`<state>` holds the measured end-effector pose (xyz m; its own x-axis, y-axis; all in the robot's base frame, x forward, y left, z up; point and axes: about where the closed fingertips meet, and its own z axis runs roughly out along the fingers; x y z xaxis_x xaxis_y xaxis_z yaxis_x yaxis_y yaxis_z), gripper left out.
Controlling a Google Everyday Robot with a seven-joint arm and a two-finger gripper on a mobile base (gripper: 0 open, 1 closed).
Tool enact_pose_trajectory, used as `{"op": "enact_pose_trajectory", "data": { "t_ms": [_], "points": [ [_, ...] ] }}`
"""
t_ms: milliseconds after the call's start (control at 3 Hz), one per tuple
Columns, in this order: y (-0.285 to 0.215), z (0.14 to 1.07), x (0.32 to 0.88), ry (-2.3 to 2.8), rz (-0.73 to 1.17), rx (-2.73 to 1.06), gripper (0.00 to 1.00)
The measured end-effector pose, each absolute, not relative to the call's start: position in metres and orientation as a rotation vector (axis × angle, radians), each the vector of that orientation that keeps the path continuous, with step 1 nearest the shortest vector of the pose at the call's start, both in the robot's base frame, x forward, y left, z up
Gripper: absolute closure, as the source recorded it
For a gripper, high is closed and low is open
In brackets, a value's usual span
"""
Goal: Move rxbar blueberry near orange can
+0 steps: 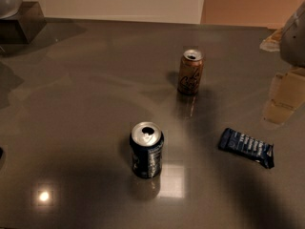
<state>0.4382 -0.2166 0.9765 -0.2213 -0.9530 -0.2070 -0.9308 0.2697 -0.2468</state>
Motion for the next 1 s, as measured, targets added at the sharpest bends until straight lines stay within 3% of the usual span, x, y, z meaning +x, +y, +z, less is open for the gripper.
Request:
{"op": "enact_pose_trajectory", "data": {
  "t_ms": [1000],
  "points": [
    [-0.226,0.966,0.439,2.311,-0.154,-1.657,0.00]
  ]
}}
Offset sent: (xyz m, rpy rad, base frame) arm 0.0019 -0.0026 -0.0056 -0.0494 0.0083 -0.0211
